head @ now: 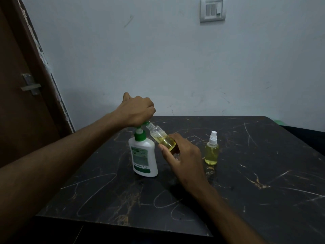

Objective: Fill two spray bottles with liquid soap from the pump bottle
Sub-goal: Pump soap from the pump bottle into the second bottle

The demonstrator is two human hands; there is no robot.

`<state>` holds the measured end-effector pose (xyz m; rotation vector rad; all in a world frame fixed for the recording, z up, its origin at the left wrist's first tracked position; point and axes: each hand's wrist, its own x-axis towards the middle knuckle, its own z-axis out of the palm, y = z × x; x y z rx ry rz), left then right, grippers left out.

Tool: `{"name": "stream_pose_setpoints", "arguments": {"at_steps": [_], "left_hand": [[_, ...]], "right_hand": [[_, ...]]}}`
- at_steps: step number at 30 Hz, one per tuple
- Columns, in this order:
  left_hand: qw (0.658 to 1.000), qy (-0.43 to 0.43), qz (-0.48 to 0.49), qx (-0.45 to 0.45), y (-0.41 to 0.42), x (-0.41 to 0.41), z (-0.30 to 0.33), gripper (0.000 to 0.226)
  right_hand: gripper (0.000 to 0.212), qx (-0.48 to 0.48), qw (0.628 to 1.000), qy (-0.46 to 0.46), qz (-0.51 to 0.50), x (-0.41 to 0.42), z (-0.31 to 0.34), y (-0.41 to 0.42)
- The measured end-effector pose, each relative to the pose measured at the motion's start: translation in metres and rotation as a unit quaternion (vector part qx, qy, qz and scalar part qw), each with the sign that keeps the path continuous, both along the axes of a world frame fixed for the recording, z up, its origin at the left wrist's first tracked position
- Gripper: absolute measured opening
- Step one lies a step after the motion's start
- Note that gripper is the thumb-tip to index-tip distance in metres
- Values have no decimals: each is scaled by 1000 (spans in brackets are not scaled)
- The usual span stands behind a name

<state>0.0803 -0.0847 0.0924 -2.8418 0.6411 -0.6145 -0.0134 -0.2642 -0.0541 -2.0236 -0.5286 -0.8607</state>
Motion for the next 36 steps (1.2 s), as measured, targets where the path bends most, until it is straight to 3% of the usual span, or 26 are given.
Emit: {"name": "stream_pose_setpoints", "arguments": {"at_steps": [23,27,36], "left_hand": [[1000,-17,-5,12,2,1,2,47],[1000,27,-3,-6,-5,-2,-2,51],[1000,-7,-12,2,-3,-3,3,47]], "right_hand": [[22,4,1000,8,6,2,-1,0],[24,2,1000,9,5,4,-2,0],[22,2,1000,7,3,2,-1,0]]}}
